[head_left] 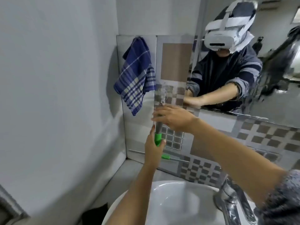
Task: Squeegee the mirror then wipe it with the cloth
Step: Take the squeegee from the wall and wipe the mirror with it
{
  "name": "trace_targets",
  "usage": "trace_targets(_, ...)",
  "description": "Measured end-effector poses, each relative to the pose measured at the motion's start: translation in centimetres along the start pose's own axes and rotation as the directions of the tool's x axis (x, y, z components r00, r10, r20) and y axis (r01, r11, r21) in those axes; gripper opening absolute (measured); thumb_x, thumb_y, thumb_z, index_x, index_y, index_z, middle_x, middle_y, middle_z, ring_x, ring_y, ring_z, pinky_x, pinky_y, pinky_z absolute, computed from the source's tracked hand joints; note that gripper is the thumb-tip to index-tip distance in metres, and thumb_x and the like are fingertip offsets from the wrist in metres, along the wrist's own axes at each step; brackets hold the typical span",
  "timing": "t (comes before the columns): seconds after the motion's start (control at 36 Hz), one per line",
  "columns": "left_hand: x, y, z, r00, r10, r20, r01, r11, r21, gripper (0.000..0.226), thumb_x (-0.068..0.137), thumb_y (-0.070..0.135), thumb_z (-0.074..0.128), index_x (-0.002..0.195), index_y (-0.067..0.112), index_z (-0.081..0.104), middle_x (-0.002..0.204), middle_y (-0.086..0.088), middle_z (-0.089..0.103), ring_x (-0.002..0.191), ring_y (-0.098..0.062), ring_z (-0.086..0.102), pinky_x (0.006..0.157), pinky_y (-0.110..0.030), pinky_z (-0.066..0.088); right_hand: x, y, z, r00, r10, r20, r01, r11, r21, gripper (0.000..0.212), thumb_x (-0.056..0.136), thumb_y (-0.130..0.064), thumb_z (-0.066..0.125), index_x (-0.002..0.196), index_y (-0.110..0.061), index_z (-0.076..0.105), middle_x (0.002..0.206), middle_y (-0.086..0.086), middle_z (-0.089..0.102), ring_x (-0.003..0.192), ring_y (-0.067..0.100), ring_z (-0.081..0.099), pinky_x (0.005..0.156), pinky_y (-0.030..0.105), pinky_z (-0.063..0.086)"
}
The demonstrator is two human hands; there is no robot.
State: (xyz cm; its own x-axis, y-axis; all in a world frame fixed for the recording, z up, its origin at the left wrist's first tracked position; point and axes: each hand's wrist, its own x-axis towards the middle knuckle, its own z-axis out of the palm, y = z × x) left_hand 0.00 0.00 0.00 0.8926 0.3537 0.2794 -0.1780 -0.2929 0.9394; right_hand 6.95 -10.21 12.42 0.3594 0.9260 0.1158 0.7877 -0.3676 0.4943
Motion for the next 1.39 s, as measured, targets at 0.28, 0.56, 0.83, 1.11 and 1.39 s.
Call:
trace_targets(0.28, 1.0, -1.3, 0.5, 0.999, -0.005, -0.043, 0.002, 0.998, -0.068, 0.056, 0.084, 0.004, 0.063, 0.135, 0.015, 0.044, 0.125, -0.004, 0.06, 0.109, -0.018, 0.059, 0.099, -0.037, 0.046, 0.9, 1.0, 1.0, 0.977, -0.108, -0.185, 0.071, 0.978, -0.195, 0.029, 0.072, -0.011, 0.073, 0.096, -0.027, 0.071, 0.106, -0.004, 0.069, 0.111, 0.019, 0.06, 0.109, 0.035, 0.029)
trace_targets(0.56, 1.0, -1.4, -1.0, 0.998, -0.024, -0.058, 0.02, 0.998, -0.065, 0.051, 0.084, 0.004, 0.063, 0.131, 0.02, 0.05, 0.119, 0.001, 0.063, 0.105, -0.016, 0.061, 0.097, -0.039, 0.048, 1.5, 1.0, 0.6, 0.967, -0.114, -0.227, 0.082, 0.986, -0.146, 0.018, 0.079, -0.011, 0.065, 0.091, -0.022, 0.071, 0.099, -0.001, 0.068, 0.102, 0.023, 0.06, 0.102, 0.031, 0.027)
trace_targets(0.83, 1.1, 0.0, -3.3, 0.996, 0.024, -0.09, -0.029, 0.998, -0.049, 0.047, 0.086, 0.004, 0.06, 0.131, 0.016, 0.05, 0.119, -0.001, 0.061, 0.105, -0.019, 0.059, 0.096, -0.034, 0.049, 1.8, 0.3, -1.7, 0.956, -0.084, -0.281, 0.062, 0.994, -0.085, 0.023, 0.074, -0.01, 0.068, 0.096, -0.018, 0.071, 0.102, 0.003, 0.067, 0.104, 0.028, 0.059, 0.101, 0.039, 0.037)
trace_targets(1.11, -0.6, 2.1, -4.1, 0.982, 0.189, -0.002, -0.189, 0.98, 0.07, 0.038, 0.09, 0.011, 0.052, 0.129, 0.013, 0.05, 0.114, -0.002, 0.06, 0.103, -0.015, 0.056, 0.093, -0.033, 0.048, -1.6, -0.2, -2.7, 0.939, 0.019, -0.343, -0.028, 0.999, -0.02, 0.029, 0.072, -0.011, 0.071, 0.1, -0.019, 0.07, 0.102, 0.002, 0.066, 0.102, 0.028, 0.06, 0.098, 0.033, 0.027)
trace_targets(1.39, -3.3, 6.4, -2.6, 0.965, 0.253, 0.065, -0.258, 0.96, 0.106, 0.042, 0.091, 0.008, 0.053, 0.131, 0.013, 0.046, 0.123, -0.006, 0.055, 0.113, -0.016, 0.05, 0.101, -0.035, 0.043, -7.3, -0.4, -5.8, 0.906, 0.134, -0.401, -0.147, 0.989, -0.003, 0.027, 0.077, -0.008, 0.07, 0.102, -0.018, 0.068, 0.105, 0.003, 0.066, 0.103, 0.027, 0.059, 0.102, 0.035, 0.032)
